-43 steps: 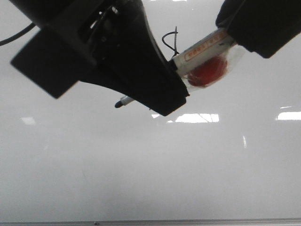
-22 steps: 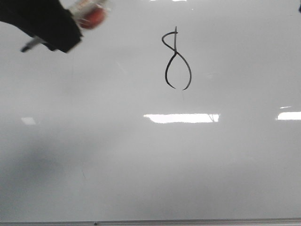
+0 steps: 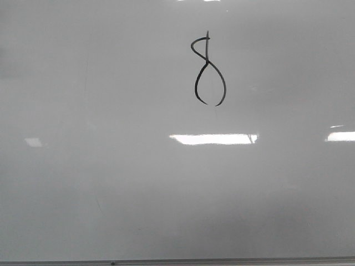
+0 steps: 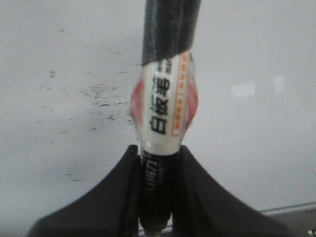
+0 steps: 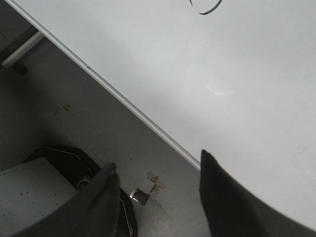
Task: Write number 8 on whiteboard
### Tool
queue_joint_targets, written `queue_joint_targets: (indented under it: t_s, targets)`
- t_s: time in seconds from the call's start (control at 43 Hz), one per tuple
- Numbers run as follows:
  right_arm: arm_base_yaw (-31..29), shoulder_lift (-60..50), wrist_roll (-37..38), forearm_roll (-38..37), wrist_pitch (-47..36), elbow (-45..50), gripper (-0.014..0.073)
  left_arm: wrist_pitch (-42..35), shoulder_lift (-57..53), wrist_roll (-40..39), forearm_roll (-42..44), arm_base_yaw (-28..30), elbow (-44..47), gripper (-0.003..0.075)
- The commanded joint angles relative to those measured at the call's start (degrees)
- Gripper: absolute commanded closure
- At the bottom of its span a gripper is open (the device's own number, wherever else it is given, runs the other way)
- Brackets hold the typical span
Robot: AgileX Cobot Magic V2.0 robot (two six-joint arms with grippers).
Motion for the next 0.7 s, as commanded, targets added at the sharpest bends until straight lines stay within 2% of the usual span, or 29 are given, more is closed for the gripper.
queue_joint_targets:
  t_s: [0.0,0.256,0.488,0.674]
  targets:
    - [-0.5,-0.7,-0.1,0.5,-2.5,-1.4,0.0202,-5.9,1.3,-4.7,0.2,3.0,-1.5,0.0741]
    - [-0.5,-0.7,-0.1,0.5,-2.5,-1.3,0.0202,-11.2,9.1,-5.1,0.2,4.2,-1.5,0.0741]
    - [-0.5,-0.7,-0.1,0.5,-2.5,-1.3,0.0202,-17.0,14.8,-10.5,0.2,4.2,-1.7,0.0741]
    - [-0.5,-0.7,-0.1,0.5,-2.3,-1.3,0.0202,-19.1,17.1,-10.6,0.2,4.2,-1.7,0.0737]
